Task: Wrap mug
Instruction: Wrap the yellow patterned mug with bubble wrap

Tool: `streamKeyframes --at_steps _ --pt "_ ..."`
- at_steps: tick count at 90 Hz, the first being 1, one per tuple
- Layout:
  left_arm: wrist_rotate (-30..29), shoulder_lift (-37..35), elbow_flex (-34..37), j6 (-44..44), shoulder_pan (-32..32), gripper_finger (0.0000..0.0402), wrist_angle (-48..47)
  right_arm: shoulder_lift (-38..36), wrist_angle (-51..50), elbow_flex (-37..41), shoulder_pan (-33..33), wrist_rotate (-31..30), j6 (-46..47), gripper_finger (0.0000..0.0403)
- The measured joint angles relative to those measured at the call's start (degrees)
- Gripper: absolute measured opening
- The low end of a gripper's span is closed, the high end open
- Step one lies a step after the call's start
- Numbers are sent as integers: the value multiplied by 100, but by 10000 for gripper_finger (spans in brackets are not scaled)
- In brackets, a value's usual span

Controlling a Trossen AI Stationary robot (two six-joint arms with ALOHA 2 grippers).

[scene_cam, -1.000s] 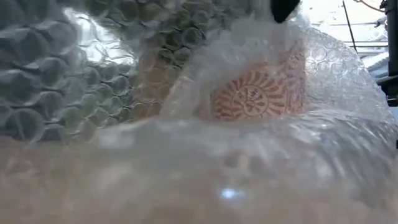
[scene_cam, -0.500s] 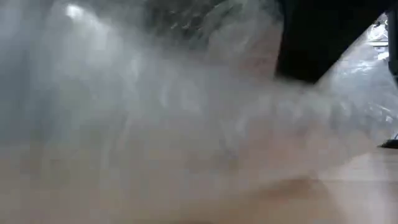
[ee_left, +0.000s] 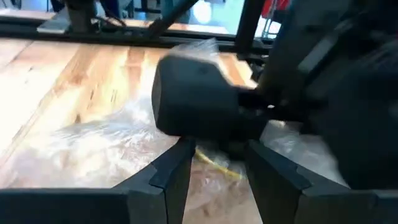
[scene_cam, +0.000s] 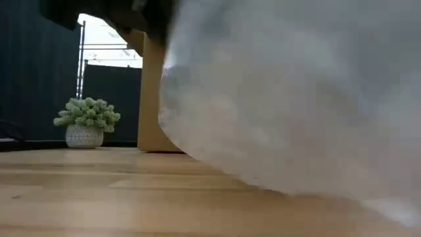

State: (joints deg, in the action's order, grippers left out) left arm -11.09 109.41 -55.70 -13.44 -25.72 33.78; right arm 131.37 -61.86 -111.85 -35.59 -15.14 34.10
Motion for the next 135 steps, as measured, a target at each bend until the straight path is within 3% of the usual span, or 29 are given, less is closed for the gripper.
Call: streamKeyframes --at_steps 27,47,62,75,91,107,135 --pt "31 -296 9 195 -8 138 -646 -27 -67 -18 0 -178 -145 183" --pt "-375 -1414 13 194 -24 138 -2629 -42 -182 -26 -50 -181 -917 183" --pt "-838 -1692 13 7 -99 138 -3889 -42 -340 -26 -19 42 -1439 180" --pt "-1041 -1697 44 -198 -260 138 -4664 -42 -448 -26 53 695 -1604 132" --pt "-1326 -1693 323 -366 -467 138 -4661 -37 -461 -24 -59 776 -2738 19" --pt "-1344 -1693 580 -564 -543 138 -4133 -22 -486 -17 -222 205 -3985 18" --pt "-1182 -1680 675 -200 -458 138 -2737 -22 -258 -17 -163 196 -5552 12"
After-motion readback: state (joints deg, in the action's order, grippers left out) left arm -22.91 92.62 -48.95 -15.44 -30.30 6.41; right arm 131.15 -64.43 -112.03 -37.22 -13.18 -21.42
